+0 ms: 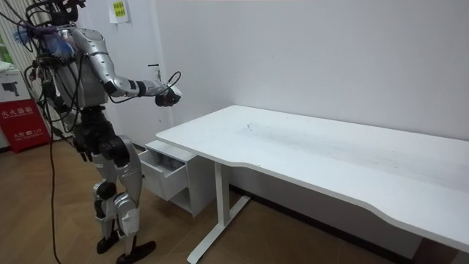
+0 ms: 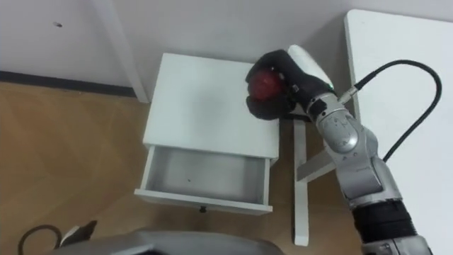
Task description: Put apple and close drawer
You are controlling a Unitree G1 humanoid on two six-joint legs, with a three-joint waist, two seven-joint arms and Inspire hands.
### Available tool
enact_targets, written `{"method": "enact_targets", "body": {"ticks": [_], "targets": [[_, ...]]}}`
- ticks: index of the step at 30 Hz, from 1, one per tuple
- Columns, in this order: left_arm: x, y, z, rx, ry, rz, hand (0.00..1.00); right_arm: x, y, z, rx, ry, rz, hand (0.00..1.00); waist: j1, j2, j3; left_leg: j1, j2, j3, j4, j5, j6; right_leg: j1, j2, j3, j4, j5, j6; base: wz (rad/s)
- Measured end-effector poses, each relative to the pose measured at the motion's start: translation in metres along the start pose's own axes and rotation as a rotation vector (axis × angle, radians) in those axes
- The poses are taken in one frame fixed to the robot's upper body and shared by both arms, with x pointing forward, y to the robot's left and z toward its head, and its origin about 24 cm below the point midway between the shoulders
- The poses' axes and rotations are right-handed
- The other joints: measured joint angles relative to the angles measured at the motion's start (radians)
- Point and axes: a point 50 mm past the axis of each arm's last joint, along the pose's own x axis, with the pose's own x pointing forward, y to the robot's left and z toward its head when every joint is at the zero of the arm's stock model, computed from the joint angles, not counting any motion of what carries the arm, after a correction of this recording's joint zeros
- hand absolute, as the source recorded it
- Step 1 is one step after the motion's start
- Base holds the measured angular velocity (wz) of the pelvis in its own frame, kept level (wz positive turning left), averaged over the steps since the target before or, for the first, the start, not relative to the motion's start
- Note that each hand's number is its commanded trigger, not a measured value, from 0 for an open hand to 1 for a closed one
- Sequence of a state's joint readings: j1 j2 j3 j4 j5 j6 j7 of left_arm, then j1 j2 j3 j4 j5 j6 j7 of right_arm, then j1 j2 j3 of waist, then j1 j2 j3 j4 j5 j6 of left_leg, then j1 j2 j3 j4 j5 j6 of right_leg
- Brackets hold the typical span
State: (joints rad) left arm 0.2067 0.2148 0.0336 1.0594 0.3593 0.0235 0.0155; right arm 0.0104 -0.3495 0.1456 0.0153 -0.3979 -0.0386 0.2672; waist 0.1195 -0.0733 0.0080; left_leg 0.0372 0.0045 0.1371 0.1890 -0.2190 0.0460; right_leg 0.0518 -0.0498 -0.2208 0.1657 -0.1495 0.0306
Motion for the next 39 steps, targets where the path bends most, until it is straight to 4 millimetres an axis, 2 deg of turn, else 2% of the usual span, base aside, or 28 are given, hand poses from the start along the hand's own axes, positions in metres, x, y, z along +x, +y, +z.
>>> {"method": "enact_targets", "body": {"ticks": [2,6,12,19,20,21,22,39], "targets": [[0.000,-0.002,-0.001,0.001,0.003,-0.009,0.00,0.003,0.011,0.004,0.009,-0.006,0.054,1.00,0.005,0.002,-0.0054,0.002,0.001,-0.001,0.000,0.000,0.000,0.000,0.000,0.002,0.000,0.000,0.000,0.03],[0.000,-0.003,-0.001,0.008,0.006,-0.014,0.00,0.007,0.028,0.016,0.039,-0.049,0.141,1.00,0.014,0.004,-0.0049,0.003,0.000,-0.005,0.000,0.000,0.000,0.003,0.000,0.000,-0.002,0.000,0.000,0.01],[0.002,-0.005,0.008,0.033,-0.011,-0.028,0.00,0.009,0.047,0.025,0.042,-0.078,0.251,1.00,0.014,0.008,-0.0001,0.000,-0.002,-0.009,0.000,0.000,0.000,0.011,0.000,-0.002,-0.016,0.000,0.000,0.02],[0.004,-0.009,0.013,0.062,-0.012,-0.046,0.00,0.007,0.056,0.023,0.054,-0.066,0.306,1.00,0.014,0.007,0.0044,-0.003,-0.001,-0.009,-0.002,0.000,0.000,0.012,0.000,-0.003,-0.016,0.000,0.000,0.00],[0.004,-0.009,0.014,0.067,-0.015,-0.048,0.00,0.006,0.057,0.023,0.059,-0.060,0.308,0.85,0.013,0.006,0.0040,-0.007,-0.002,-0.009,-0.001,0.000,0.000,0.009,0.000,-0.004,-0.016,0.000,0.000,0.00],[0.004,-0.009,0.016,0.069,-0.019,-0.048,0.00,0.006,0.058,0.023,0.063,-0.059,0.309,0.51,0.014,0.003,0.0024,-0.011,-0.002,-0.009,-0.001,0.000,0.000,0.004,0.000,-0.003,-0.015,0.000,0.000,0.00],[0.004,-0.009,0.016,0.069,-0.020,-0.048,0.00,0.006,0.058,0.023,0.064,-0.059,0.312,0.00,0.014,0.002,0.0030,-0.012,-0.002,-0.009,-0.001,0.000,0.000,0.003,0.000,-0.003,-0.015,0.000,0.000,0.00],[0.005,-0.008,0.019,0.049,-0.027,-0.038,0.00,0.004,0.063,0.019,0.059,-0.031,0.334,0.00,-0.002,0.000,0.0018,-0.015,-0.002,-0.009,-0.001,0.000,0.000,0.001,0.000,-0.002,-0.015,0.000,0.000,0.00]]}}
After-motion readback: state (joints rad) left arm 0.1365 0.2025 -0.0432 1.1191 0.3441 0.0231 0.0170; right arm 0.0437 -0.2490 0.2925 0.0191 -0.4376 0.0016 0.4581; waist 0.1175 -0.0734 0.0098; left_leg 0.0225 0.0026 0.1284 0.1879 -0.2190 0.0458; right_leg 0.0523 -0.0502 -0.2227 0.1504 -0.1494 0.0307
